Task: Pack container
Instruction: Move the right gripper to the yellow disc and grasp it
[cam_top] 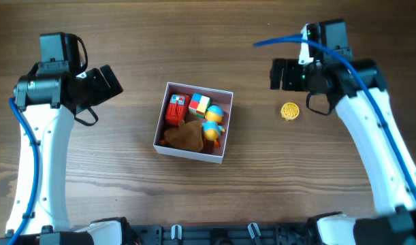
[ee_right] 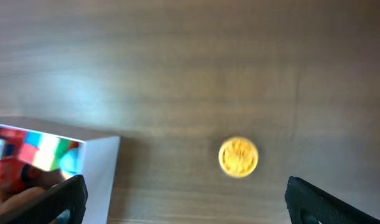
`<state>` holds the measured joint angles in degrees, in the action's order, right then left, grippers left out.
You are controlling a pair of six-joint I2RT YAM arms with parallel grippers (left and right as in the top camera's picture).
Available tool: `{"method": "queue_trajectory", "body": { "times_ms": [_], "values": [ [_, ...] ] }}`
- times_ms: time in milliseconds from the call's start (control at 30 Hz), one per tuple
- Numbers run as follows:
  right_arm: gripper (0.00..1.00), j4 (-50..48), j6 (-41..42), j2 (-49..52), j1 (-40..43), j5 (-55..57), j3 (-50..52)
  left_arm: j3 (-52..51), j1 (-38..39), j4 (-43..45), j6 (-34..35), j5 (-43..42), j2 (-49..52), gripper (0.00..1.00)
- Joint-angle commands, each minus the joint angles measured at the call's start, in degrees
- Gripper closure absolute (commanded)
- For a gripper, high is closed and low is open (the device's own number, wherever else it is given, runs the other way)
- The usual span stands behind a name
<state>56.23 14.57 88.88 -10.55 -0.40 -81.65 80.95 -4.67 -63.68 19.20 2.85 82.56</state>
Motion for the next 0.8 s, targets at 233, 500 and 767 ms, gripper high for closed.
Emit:
{"method": "queue_trajectory", "body": {
  "times_ms": [233,500,767],
  "values": [
    [0.0,-2.43,7.89,19.56,4.76,-2.27,3.58,-0.39,-0.33,-0.46,-0.96,-0.87,0.39,0.0],
    [0.0,-3.06,4.31,23.17,8.81,-2.27,3.74,-0.39,-0.33,-0.44,-0.94,-0.9,0.39,0.0],
    [0.02,-3.8,4.07,25.42,8.74,-2.27,5.62,-0.39,-0.33,-0.46,-0.94,-0.9,0.39,0.0]
  ]
}}
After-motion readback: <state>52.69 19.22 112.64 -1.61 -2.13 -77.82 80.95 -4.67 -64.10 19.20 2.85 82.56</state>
